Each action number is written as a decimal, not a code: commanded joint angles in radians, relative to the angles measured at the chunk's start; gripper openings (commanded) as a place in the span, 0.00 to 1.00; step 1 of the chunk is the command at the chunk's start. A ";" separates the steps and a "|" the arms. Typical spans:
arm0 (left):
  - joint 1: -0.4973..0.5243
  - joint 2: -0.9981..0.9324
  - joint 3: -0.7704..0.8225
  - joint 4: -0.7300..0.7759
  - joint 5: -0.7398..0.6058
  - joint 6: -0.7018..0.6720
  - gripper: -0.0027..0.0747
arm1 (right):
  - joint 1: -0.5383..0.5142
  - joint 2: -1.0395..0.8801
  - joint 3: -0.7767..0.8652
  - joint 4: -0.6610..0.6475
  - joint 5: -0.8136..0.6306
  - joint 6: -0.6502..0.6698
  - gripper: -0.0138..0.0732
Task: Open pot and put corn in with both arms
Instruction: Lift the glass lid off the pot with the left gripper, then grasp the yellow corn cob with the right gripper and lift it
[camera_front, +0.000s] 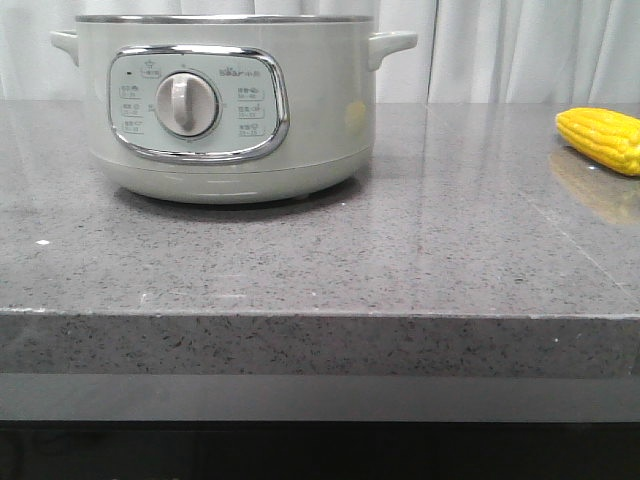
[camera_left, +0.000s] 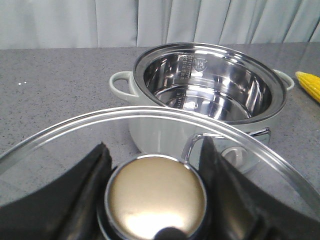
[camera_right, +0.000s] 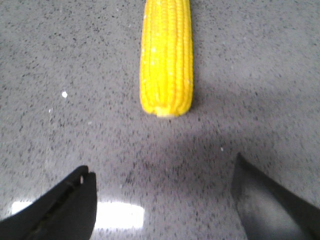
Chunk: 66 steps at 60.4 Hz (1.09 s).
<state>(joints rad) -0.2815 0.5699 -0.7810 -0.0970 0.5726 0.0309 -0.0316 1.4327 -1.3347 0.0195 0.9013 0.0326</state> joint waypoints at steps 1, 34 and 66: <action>0.000 -0.004 -0.040 -0.012 -0.147 -0.008 0.32 | -0.008 0.042 -0.097 -0.008 -0.005 -0.027 0.82; 0.000 -0.004 -0.040 -0.012 -0.147 -0.008 0.32 | -0.008 0.385 -0.367 -0.009 0.027 -0.056 0.82; 0.000 -0.004 -0.040 -0.012 -0.147 -0.008 0.32 | -0.008 0.485 -0.384 -0.009 -0.041 -0.058 0.72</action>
<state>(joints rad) -0.2816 0.5699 -0.7810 -0.0970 0.5726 0.0309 -0.0316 1.9736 -1.6825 0.0181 0.9029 -0.0122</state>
